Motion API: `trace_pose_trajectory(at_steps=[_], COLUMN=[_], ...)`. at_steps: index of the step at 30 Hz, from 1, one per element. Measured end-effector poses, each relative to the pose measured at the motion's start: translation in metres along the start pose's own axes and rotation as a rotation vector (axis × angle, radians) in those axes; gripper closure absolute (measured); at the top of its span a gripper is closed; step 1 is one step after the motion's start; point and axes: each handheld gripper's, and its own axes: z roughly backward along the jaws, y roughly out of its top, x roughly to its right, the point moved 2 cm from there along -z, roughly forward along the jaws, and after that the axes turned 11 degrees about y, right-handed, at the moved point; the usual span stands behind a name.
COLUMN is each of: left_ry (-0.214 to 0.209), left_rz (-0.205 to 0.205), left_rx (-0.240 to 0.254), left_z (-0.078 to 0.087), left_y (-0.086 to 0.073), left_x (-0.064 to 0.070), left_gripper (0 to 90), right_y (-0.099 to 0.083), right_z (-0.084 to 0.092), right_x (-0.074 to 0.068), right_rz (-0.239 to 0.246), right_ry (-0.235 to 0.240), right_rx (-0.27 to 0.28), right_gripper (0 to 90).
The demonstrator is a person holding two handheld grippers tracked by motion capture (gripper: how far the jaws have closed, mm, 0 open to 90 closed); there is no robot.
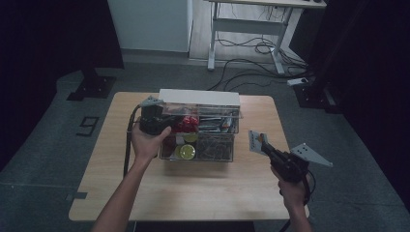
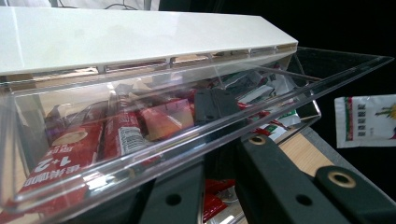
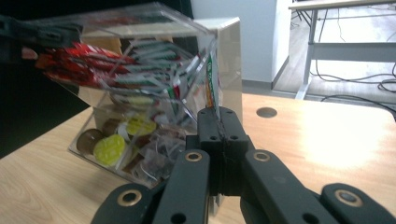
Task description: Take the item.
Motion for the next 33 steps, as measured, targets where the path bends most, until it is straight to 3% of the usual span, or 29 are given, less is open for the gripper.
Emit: trace_pose_trajectory(at_steps=[33], left_ry=[0.005], left_rz=[-0.005], left_rx=[-0.001], left_z=[0.0], left_y=[-0.002], left_x=[0.002], left_gripper=[90.0], right_y=[-0.101], right_z=[-0.006], right_x=[0.035], right_rz=[-0.121], right_ry=[-0.081], right_rx=[-0.178], right_gripper=[89.3])
